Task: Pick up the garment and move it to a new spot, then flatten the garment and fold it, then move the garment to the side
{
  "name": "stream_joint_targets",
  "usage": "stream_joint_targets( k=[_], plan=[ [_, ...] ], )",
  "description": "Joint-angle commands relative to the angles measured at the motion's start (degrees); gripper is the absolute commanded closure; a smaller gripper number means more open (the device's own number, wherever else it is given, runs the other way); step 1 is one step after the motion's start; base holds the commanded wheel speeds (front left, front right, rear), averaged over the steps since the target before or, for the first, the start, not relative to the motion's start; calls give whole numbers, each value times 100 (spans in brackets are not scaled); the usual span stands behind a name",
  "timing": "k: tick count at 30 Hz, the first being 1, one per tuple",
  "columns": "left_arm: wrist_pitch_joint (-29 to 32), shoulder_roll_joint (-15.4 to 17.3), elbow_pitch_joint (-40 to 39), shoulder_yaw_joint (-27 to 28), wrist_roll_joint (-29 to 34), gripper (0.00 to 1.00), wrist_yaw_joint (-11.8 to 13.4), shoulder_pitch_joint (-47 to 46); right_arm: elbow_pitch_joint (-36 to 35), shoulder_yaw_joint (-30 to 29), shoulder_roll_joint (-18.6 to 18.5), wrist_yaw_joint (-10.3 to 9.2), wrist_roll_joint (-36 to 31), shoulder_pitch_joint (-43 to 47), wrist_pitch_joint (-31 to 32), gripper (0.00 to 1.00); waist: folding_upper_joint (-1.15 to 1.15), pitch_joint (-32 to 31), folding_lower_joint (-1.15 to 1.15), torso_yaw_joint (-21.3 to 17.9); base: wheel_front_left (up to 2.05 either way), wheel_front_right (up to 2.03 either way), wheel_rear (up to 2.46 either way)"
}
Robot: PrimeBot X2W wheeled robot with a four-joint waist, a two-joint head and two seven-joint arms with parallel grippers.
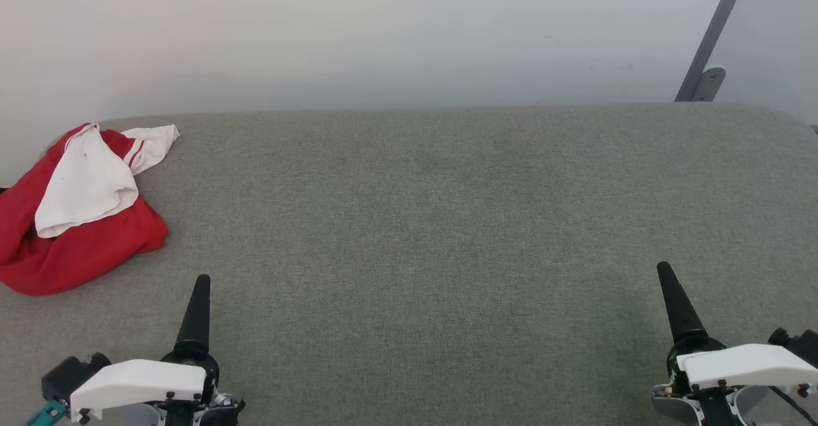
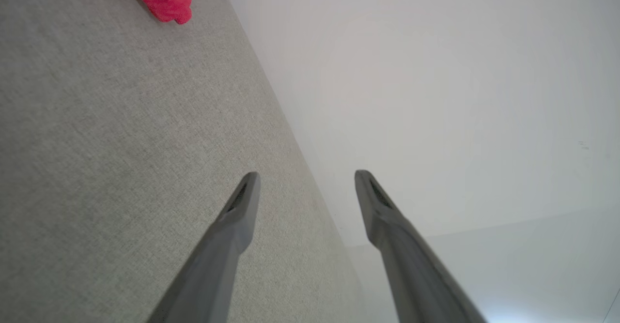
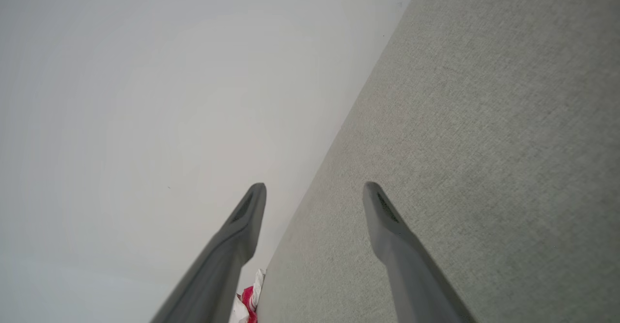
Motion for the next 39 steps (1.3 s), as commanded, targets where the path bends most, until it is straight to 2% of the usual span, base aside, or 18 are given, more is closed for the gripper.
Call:
stream_joint_targets(
  k=[1, 6, 19, 39],
  plan=[
    [-67, 106, -136, -32, 318, 0, 31, -58, -84, 32, -63, 7, -291, -171, -74, 0, 0, -3, 0, -1, 0, 0, 0],
    [-177, 215, -174, -64, 978, 0, 80, -30, -39, 143, -146, 8, -913, -178, -184, 0, 0, -18, 0, -5, 0, 0, 0],
    [-416, 347, -267, -176, 2342, 0, -82, 12, 114, 274, -314, 9, -2048, -237, -424, 0, 0, -42, 0, 1, 0, 0, 0],
    [-757, 322, -294, -102, 3732, 0, -461, 21, 44, 291, -430, 10, -3358, -234, -771, 0, 0, -49, 0, -18, 0, 0, 0]
  ],
)
